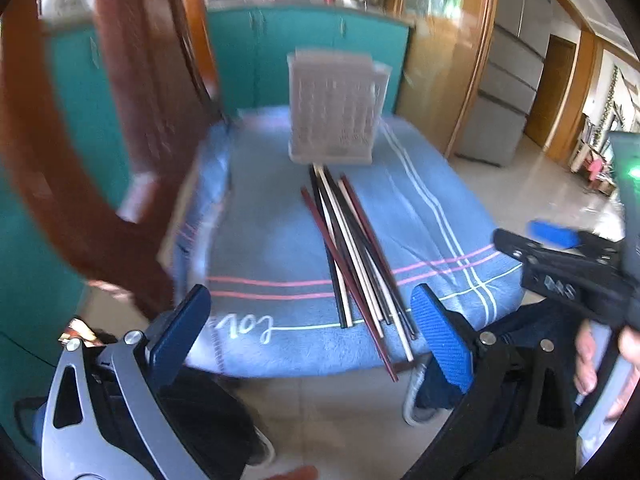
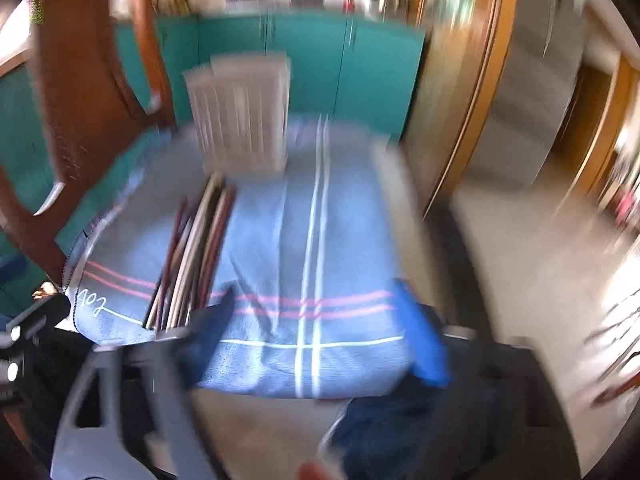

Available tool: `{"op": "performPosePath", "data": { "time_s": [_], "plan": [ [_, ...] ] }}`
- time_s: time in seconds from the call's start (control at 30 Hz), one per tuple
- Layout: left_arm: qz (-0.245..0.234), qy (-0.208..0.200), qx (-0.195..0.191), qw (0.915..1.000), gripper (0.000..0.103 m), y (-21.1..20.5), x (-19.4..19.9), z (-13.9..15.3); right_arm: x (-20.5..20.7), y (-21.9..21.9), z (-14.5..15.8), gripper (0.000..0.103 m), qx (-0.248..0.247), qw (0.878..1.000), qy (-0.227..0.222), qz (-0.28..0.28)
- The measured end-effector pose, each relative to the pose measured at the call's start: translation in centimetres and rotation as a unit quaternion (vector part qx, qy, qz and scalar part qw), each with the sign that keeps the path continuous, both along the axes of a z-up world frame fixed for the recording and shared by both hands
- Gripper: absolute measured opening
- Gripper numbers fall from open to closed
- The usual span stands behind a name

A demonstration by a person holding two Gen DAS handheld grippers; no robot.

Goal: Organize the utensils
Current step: 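Lower both tools toward the chopstick pile beside the white basket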

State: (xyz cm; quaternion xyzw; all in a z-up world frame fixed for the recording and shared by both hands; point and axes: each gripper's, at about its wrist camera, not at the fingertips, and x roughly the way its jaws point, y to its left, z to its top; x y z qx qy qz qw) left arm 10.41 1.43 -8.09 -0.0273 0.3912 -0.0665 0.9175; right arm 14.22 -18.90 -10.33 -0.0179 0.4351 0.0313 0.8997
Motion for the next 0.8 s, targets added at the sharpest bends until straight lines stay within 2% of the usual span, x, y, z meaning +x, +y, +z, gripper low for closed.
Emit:
{"op": "performPosePath", "data": {
  "time_s": [0.07,0.17,0.27,0.4,0.47,0.6,0.67,0.73,0.8],
  "plan": [
    [-0.013,0.028,-0.018,0.9994,0.097,0.6,3.0,-0.9,3.3,-0.2,-1.6,0.038,0.026,0.999,0.044,0.008],
    [-0.043,0.063,-0.036,0.9964,0.079,0.7,7.0,-1.9,7.7,1.9,-2.5,0.037,0.037,0.996,0.069,0.053],
    [-0.059,0.095,-0.019,0.9936,0.061,0.2,10.9,-3.5,11.8,4.7,-3.3,0.037,0.048,0.990,0.100,0.089],
    [-0.077,0.124,-0.045,0.9882,0.056,0.0,13.9,-5.8,16.8,7.2,-4.6,0.036,0.058,0.984,0.130,0.107],
    [-0.083,0.130,-0.052,0.9867,0.056,0.0,14.3,-6.7,18.9,7.9,-5.5,0.031,0.062,0.980,0.147,0.117],
    [-0.096,0.121,-0.031,0.9875,0.055,-0.9,14.7,-7.2,19.9,8.3,-6.0,0.024,0.056,0.979,0.138,0.140],
    [-0.097,0.117,-0.028,0.9879,0.055,-0.9,14.9,-7.3,20.3,8.3,-5.6,0.016,0.044,0.977,0.147,0.151],
    [-0.091,0.118,-0.038,0.9881,0.048,-0.5,15.2,-7.3,20.7,8.1,-5.0,0.010,0.005,0.978,0.140,0.154],
    [-0.080,0.125,-0.046,0.9878,0.030,0.0,15.7,-7.1,20.7,8.1,-4.5,0.010,-0.066,0.980,0.112,0.148]
  ]
}}
